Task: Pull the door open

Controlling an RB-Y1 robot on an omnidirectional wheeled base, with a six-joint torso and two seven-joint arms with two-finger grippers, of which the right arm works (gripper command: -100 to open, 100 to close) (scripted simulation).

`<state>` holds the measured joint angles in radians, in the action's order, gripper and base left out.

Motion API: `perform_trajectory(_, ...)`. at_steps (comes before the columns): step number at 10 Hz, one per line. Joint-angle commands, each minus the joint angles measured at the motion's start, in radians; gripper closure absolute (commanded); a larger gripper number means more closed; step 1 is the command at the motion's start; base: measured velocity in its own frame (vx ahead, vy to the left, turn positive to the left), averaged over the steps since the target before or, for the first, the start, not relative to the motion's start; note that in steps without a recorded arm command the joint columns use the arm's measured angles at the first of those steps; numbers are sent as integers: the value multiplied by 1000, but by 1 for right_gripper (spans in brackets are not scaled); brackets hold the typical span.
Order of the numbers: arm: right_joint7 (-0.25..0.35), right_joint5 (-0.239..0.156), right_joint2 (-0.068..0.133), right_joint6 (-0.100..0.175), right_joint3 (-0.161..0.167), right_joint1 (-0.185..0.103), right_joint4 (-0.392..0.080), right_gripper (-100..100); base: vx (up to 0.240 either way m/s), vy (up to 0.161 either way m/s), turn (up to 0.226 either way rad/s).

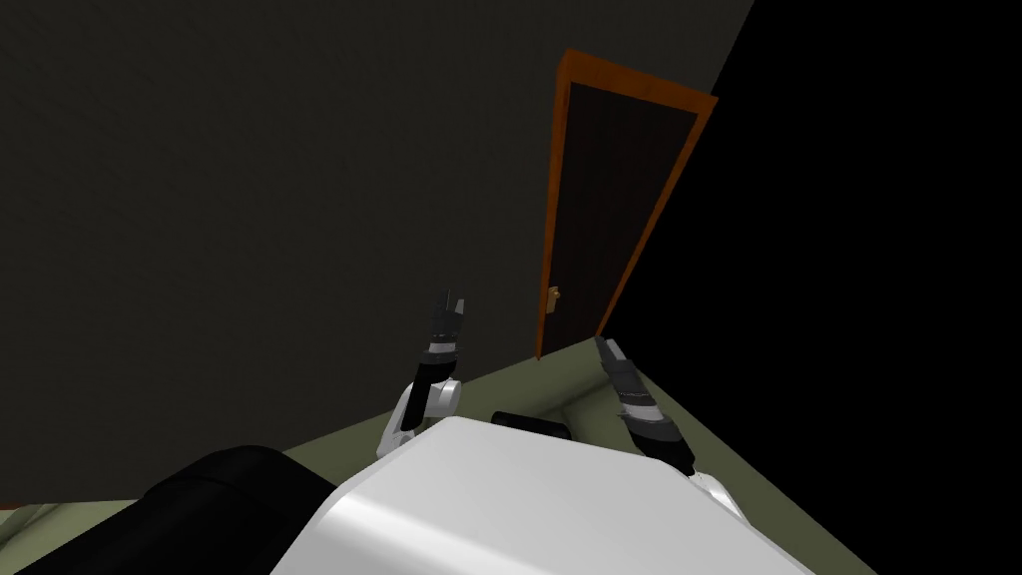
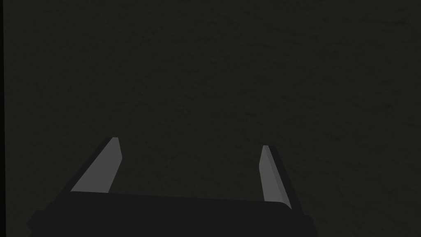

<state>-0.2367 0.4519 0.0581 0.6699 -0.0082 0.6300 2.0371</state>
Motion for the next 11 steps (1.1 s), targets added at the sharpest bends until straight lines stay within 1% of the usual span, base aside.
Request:
perform_trajectory(1, -39, 34, 3, 10, -10, 12, -19, -100, 151, -31, 106)
perform_trajectory(3, -67, 60, 2, 17, -17, 20, -34, -100, 141, -20, 83)
perform_trajectory(4, -94, 85, 1, 24, -23, 27, -50, -100, 153, 8, 118)
perform_trajectory(6, -122, 111, -1, 31, -29, 34, -65, -100, 122, -9, 88)
perform_trajectory(7, -150, 136, -3, 38, -35, 42, -80, -100, 112, -32, 113)
perform_trajectory(8, -163, 148, -5, 42, -38, 45, -87, -100, 128, -41, 95)
perform_trajectory(9, -190, 173, -9, 49, -44, 52, -102, -100, 164, -24, 112)
perform_trajectory(10, -204, 185, -10, 52, -47, 56, -110, -100, 166, -12, 98)
perform_trajectory(11, -229, 209, -15, 59, -53, 62, -124, -100, 179, -23, 97)
